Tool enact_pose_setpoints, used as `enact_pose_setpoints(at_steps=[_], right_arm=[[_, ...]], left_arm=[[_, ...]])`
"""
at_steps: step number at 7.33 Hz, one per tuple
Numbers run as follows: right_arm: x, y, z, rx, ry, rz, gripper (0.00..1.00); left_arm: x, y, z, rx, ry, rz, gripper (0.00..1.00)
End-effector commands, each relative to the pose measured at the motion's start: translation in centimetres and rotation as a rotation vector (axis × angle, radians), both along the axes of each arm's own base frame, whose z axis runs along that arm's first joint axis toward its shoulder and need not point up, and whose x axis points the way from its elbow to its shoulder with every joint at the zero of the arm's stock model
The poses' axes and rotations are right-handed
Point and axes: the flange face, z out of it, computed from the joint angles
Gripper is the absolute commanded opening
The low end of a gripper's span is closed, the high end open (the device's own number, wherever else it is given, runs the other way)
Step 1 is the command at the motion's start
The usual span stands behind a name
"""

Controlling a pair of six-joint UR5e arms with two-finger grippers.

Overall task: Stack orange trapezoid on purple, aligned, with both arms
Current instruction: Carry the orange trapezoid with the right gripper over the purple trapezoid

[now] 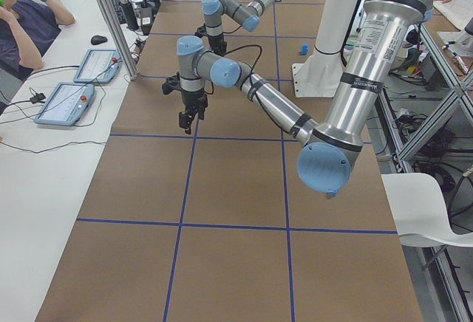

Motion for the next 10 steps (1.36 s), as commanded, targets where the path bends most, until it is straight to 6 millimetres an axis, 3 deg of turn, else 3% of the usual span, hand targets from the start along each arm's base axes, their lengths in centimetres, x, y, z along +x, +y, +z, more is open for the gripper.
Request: enact_pose_setpoints(at_steps=[1, 10], right_arm=[[-0.32, 0.3, 0.4, 0.0, 0.004, -0.007, 0.0], [-1.27, 0.68, 1.11, 0.023, 0.031, -0.002, 0.0]], left_arm=[[0.01, 0.0, 0.03, -0.001, 0.0, 0.0, 1.0], [0.06, 0.08, 0.05, -0.006, 0.0, -0.006, 1.0]])
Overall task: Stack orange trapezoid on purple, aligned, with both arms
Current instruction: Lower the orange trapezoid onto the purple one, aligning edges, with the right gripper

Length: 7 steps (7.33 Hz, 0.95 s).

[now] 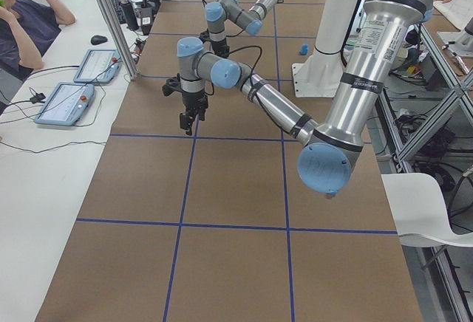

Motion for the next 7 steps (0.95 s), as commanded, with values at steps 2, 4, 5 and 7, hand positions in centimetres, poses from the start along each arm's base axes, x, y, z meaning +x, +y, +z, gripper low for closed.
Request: enact_pose_setpoints(at_steps=[2, 4, 5, 7], right_arm=[[-0.1, 0.1, 0.1, 0.01, 0.005, 0.001, 0.0], [-0.5, 0.3, 1.6, 0.048, -0.041, -0.001, 0.0], [-0.6, 0.4, 1.7, 0.052, -0.046, -0.002, 0.0], [-0.8, 0.5, 1.8, 0.053, -0.045, -0.004, 0.0]], left_arm=[[0.0, 0.0, -0.1, 0.001, 0.001, -0.001, 1.0], [0.0, 0.0, 0.0, -0.001, 0.0, -0.001, 1.0], [0.0, 0.0, 0.0, 0.0, -0.001, -0.001, 1.0], [0.0, 0.0, 0.0, 0.0, -0.001, -0.001, 1.0]])
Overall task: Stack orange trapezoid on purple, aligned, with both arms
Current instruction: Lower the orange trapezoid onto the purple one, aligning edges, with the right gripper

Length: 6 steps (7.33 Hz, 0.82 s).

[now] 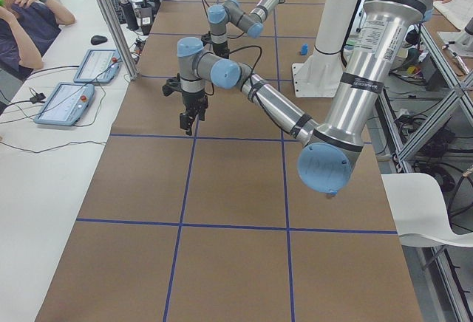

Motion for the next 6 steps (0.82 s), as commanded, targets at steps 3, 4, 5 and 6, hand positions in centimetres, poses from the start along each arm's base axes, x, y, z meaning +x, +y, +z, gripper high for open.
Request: enact_pose_setpoints(at_steps=[3, 4, 5, 6], right_arm=[[-0.05, 0.0, 0.09, 0.01, -0.005, -0.005, 0.1], [0.03, -0.09, 0.08, 0.007, -0.005, 0.0, 0.33], [0.11, -0.19, 0.06, 0.007, -0.006, 0.001, 0.89], [0.45, -0.54, -0.37, 0.011, -0.011, 0.008, 1.0]], left_arm=[[0.01, -0.03, 0.07, -0.002, -0.001, -0.001, 1.0], [0.1, 0.0, 0.07, -0.002, -0.001, 0.001, 1.0], [0.1, -0.01, -0.08, 0.001, 0.001, 0.001, 1.0], [0.1, -0.01, -0.08, 0.001, 0.001, 0.001, 1.0]])
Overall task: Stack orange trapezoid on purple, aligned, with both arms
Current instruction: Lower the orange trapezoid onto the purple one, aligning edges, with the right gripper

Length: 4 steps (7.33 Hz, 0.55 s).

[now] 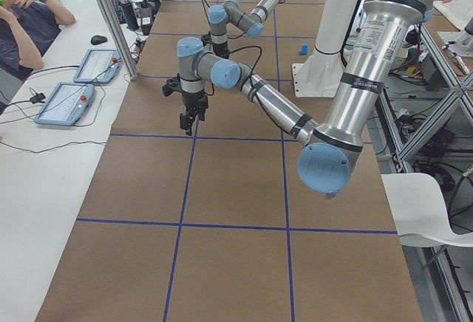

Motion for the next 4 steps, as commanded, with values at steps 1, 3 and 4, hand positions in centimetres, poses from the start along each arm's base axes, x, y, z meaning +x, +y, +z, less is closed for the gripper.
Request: enact_pose_setpoints(at_steps=[1, 3, 4], right_arm=[[1.1, -1.1, -0.8, 0.008, -0.011, 0.016, 1.0], [5.6, -3.7, -3.5, 0.017, -0.059, 0.059, 1.0], [10.2, -5.2, -4.4, 0.032, -0.107, 0.085, 1.0]], left_arm=[[0.1, -0.1, 0.0, 0.003, -0.001, 0.005, 1.0], [-0.3, -0.2, 0.0, 0.003, 0.001, 0.0, 1.0], [-1.2, -0.5, 0.0, 0.007, 0.001, -0.013, 1.0]])
